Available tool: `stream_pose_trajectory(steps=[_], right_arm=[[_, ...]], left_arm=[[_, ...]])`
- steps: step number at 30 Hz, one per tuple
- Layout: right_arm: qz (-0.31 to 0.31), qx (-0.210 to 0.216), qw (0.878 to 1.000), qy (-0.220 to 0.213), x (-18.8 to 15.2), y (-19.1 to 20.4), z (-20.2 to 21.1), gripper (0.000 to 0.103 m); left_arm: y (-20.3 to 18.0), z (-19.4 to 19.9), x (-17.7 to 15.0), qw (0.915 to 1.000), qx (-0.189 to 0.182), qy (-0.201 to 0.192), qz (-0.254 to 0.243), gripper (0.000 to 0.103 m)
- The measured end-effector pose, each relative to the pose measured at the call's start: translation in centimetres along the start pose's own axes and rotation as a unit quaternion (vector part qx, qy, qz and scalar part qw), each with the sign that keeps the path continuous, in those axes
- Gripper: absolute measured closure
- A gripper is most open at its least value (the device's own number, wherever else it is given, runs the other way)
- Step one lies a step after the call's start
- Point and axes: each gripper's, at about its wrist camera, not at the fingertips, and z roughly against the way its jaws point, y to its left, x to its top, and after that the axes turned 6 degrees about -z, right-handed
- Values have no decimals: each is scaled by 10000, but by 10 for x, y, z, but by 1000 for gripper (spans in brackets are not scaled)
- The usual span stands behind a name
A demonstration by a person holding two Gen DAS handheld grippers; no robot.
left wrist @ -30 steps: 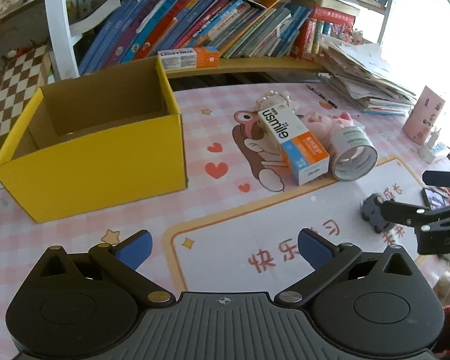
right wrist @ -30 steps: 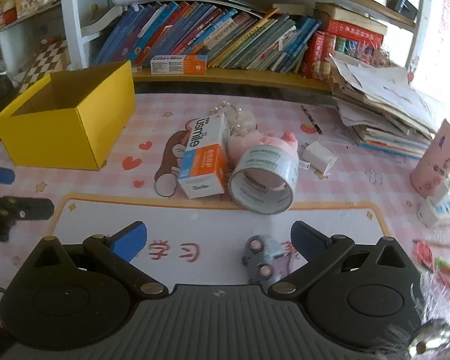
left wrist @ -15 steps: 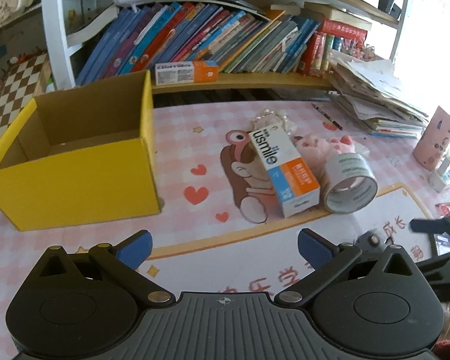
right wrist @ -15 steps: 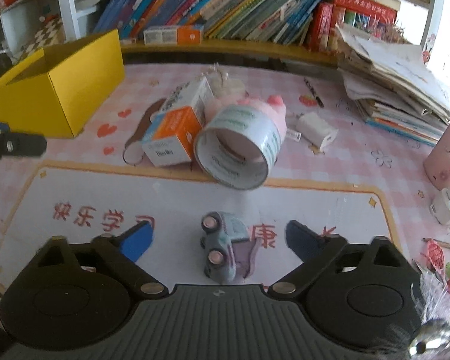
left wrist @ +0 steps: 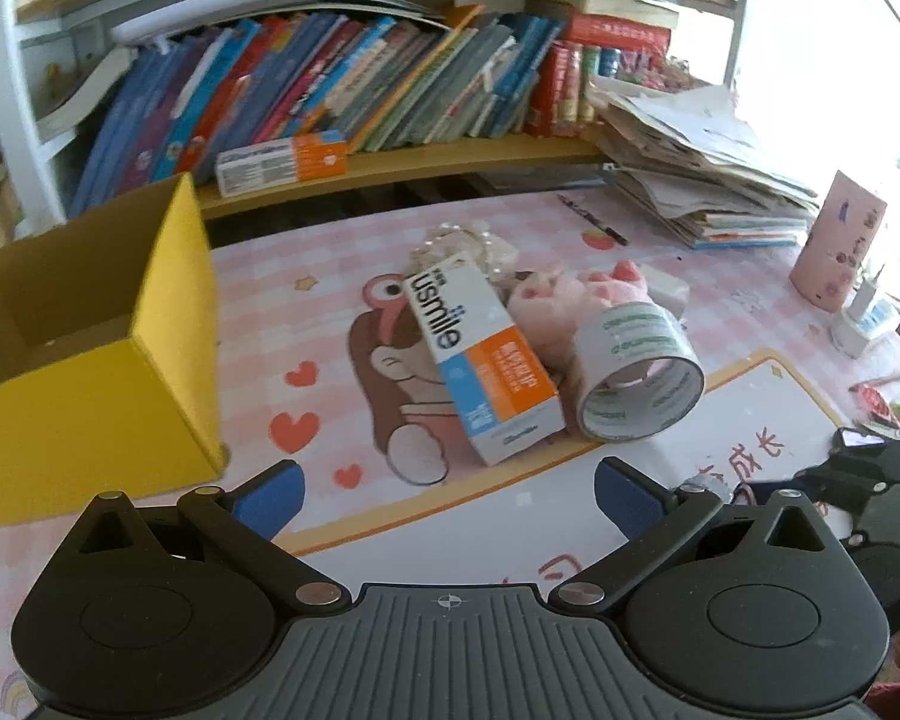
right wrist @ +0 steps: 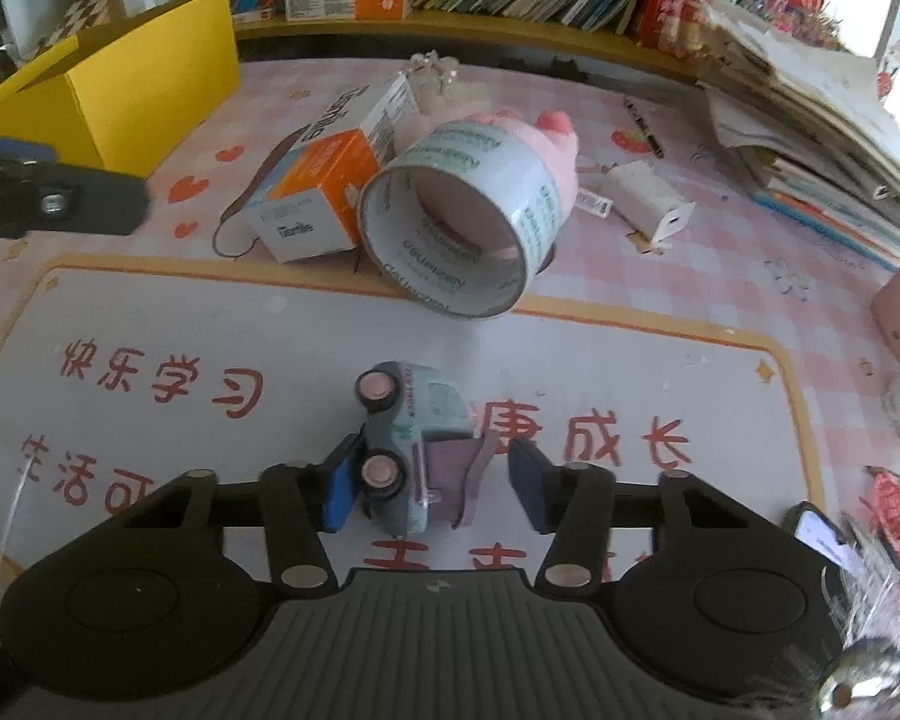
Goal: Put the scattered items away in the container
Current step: 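Close the left tool on the usmile toothpaste box while the right tool holds the car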
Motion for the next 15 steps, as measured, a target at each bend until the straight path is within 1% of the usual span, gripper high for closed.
stream_pose_trajectory(steps=[4, 8, 12, 15], right_arm=[[98, 92, 9999, -13, 1, -1, -2, 61], [181, 164, 9997, -30, 3, -4, -3, 61], [259, 235, 9994, -39, 4, -6, -4, 61], [308, 274, 9991, -49, 5, -7, -5, 61]], left_arm=[[-4, -15, 8, 10000, -25, -4, 79, 0], [-3, -28, 16, 9993, -124, -4, 347, 1], [0, -42, 24, 9971, -231, 61, 724, 8], [2, -55, 30, 9958, -205, 86, 884, 11]])
